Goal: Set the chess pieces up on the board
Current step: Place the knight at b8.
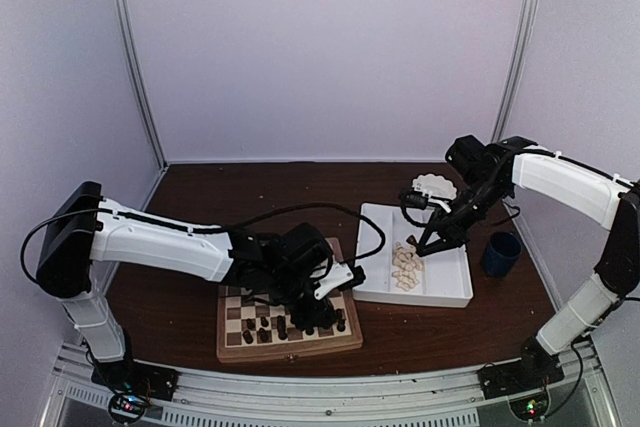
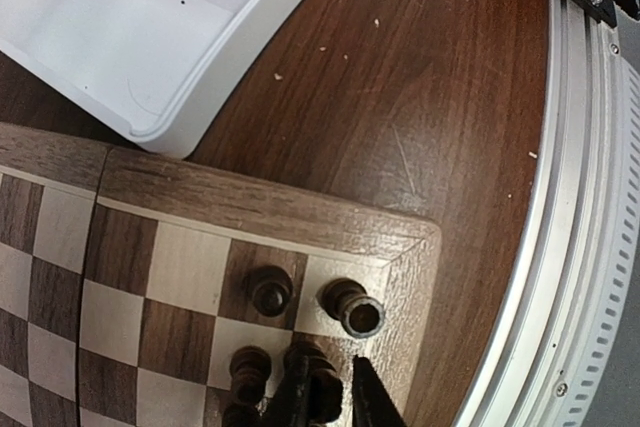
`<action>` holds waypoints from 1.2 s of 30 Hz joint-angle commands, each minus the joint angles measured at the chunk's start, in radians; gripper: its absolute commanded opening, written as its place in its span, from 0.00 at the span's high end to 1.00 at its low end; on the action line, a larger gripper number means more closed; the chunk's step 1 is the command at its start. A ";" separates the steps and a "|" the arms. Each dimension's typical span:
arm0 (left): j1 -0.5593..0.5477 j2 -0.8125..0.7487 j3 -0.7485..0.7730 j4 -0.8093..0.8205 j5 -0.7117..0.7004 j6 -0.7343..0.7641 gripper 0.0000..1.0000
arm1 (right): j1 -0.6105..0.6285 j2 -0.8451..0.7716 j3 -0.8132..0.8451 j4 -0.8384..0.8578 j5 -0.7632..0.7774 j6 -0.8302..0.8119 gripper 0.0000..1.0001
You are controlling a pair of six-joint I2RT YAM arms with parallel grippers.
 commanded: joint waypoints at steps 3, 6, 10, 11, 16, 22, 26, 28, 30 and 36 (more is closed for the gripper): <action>-0.005 0.024 0.033 -0.012 0.025 0.020 0.90 | -0.003 -0.024 -0.006 0.007 0.009 -0.014 0.95; -0.005 0.025 0.036 -0.021 0.029 0.022 0.92 | -0.003 -0.026 -0.008 0.008 0.010 -0.014 0.95; -0.004 0.019 0.034 -0.028 0.031 0.022 0.94 | -0.003 -0.024 -0.012 0.009 0.009 -0.015 0.95; -0.004 0.018 0.034 -0.029 0.031 0.023 0.94 | -0.003 -0.022 -0.011 0.009 0.009 -0.016 0.95; -0.004 0.013 0.027 -0.033 0.021 0.023 0.93 | -0.003 -0.013 -0.005 0.009 0.006 -0.016 0.95; -0.004 0.012 0.028 -0.038 0.012 0.023 0.85 | -0.003 -0.008 -0.005 0.009 0.005 -0.017 0.95; -0.004 0.010 0.028 -0.038 0.012 0.027 0.83 | -0.003 -0.008 -0.005 0.010 0.005 -0.019 0.95; -0.004 0.008 0.034 -0.043 0.009 0.033 0.81 | -0.003 -0.005 -0.004 0.008 0.004 -0.019 0.95; -0.004 -0.002 0.041 -0.049 0.005 0.046 0.80 | -0.003 -0.004 0.000 0.007 0.003 -0.019 0.95; -0.004 -0.078 0.100 -0.067 -0.021 0.073 0.72 | -0.003 -0.007 0.010 -0.004 0.002 -0.024 0.95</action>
